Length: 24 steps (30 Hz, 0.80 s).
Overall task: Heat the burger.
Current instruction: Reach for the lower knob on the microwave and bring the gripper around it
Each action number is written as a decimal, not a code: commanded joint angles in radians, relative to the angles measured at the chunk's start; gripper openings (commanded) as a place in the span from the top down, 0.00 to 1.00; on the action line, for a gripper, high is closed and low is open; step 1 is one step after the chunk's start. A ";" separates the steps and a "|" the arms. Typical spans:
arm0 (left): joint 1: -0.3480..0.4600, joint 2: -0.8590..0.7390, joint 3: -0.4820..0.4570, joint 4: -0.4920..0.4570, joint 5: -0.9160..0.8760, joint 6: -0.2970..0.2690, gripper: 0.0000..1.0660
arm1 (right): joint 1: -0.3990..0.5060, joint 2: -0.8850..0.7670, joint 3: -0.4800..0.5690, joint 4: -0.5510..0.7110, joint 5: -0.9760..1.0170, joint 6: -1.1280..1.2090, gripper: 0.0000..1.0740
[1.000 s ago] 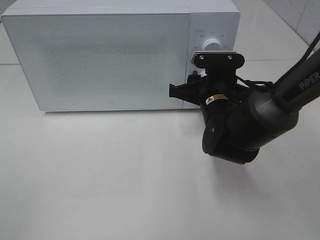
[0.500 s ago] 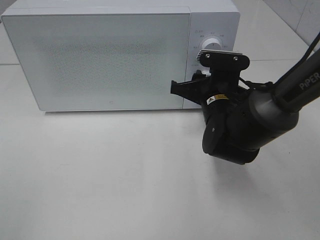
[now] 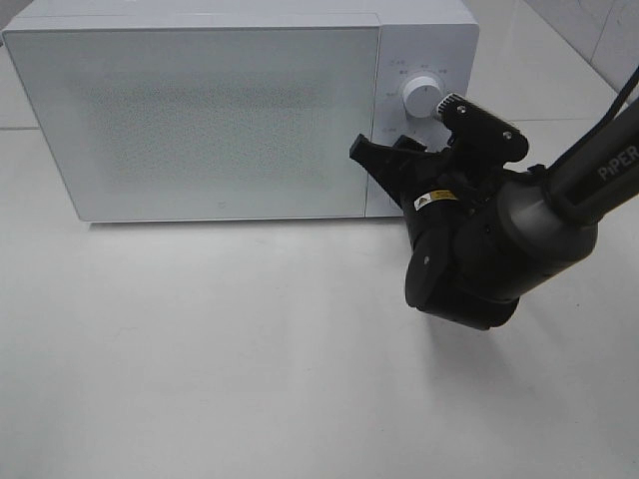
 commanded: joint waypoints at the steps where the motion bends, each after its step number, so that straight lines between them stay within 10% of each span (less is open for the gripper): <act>1: 0.001 -0.025 0.004 -0.006 -0.006 -0.004 0.08 | -0.002 -0.002 -0.010 -0.039 0.021 0.136 0.81; 24: 0.001 -0.025 0.004 -0.006 -0.006 -0.004 0.08 | -0.002 -0.002 -0.010 -0.086 0.096 0.788 0.81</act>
